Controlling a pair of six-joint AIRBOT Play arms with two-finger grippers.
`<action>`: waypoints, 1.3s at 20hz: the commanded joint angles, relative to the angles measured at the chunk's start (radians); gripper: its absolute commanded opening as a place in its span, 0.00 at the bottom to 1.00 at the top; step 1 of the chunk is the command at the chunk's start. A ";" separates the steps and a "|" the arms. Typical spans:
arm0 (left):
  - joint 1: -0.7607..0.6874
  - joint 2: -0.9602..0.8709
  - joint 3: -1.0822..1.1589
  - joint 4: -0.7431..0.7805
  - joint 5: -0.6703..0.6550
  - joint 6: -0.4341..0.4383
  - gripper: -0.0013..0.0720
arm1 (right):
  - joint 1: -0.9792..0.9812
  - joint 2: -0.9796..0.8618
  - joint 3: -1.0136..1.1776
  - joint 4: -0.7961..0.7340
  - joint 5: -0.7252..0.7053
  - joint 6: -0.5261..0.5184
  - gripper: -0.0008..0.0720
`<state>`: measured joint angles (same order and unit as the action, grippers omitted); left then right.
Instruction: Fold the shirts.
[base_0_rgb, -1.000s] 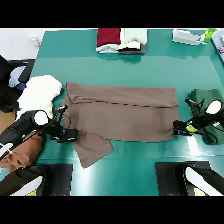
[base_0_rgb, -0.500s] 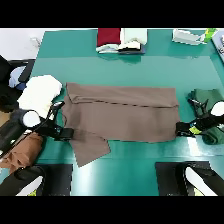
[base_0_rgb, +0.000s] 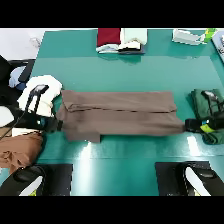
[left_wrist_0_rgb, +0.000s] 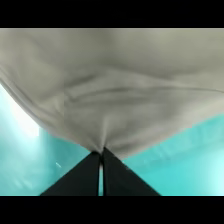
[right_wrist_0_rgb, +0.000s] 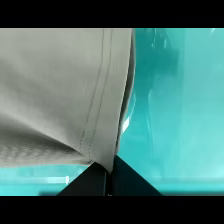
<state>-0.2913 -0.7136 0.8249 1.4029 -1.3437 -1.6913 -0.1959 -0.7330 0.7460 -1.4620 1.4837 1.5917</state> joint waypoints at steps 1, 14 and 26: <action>0.000 -0.152 0.118 0.135 0.148 0.024 0.05 | 0.000 -0.136 0.150 -0.003 -0.076 0.006 0.03; 0.002 -0.754 0.425 0.230 0.500 0.024 0.05 | 0.076 -0.832 0.733 0.028 -0.166 0.010 0.03; 0.002 -0.751 0.577 0.220 0.305 0.017 0.69 | -0.042 -0.843 0.734 0.153 -0.098 -0.057 0.87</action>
<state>-0.2893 -1.4631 1.3819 1.6314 -0.9840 -1.6703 -0.1959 -1.5997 1.5372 -1.3148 1.3548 1.5501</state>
